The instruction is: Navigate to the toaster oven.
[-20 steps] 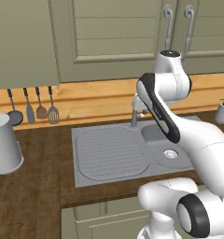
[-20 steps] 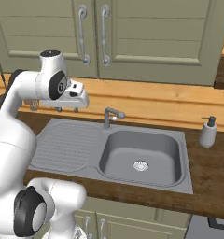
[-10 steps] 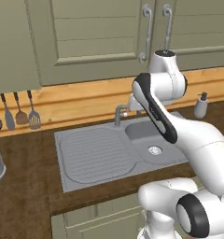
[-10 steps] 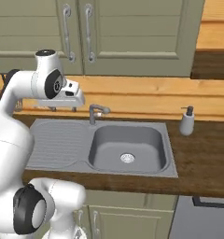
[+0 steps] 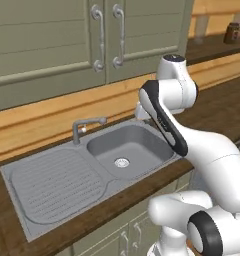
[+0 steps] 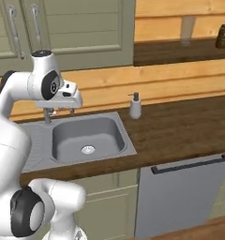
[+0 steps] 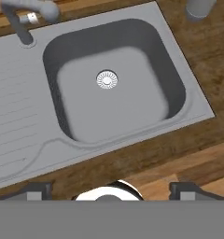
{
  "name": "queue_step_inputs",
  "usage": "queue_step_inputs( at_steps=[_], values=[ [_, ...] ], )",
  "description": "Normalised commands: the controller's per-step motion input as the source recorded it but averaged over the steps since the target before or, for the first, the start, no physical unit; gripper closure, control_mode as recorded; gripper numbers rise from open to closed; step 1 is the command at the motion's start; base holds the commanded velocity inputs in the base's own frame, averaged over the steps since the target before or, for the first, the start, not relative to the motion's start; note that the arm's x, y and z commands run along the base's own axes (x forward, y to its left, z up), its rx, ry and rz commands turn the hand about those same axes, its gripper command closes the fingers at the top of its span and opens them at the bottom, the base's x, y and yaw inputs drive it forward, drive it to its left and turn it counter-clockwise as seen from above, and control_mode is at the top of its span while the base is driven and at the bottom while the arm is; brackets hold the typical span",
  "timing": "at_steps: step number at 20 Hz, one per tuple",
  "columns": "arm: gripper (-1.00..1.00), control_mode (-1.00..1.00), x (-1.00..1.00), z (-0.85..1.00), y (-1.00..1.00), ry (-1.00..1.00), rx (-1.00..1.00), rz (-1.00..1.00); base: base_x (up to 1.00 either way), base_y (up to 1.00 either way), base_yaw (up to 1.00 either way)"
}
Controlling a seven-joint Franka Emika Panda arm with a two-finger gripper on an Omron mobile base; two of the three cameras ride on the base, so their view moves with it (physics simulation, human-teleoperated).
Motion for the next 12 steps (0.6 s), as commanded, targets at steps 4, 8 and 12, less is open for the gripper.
queue_step_inputs(
  at_steps=[4, 8, 12],
  values=[
    [-1.00, 1.00, 0.00, 0.00, 0.00, 0.00, 0.00, 0.00, 0.00, -1.00, -0.42],
    [-1.00, 1.00, 0.00, 0.00, 0.00, 0.00, 0.00, 0.00, 0.11, -0.92, -0.42],
    [-1.00, 1.00, 0.00, 0.00, 0.00, 0.00, 0.00, 0.00, 0.04, -0.97, -0.46]
  ],
)
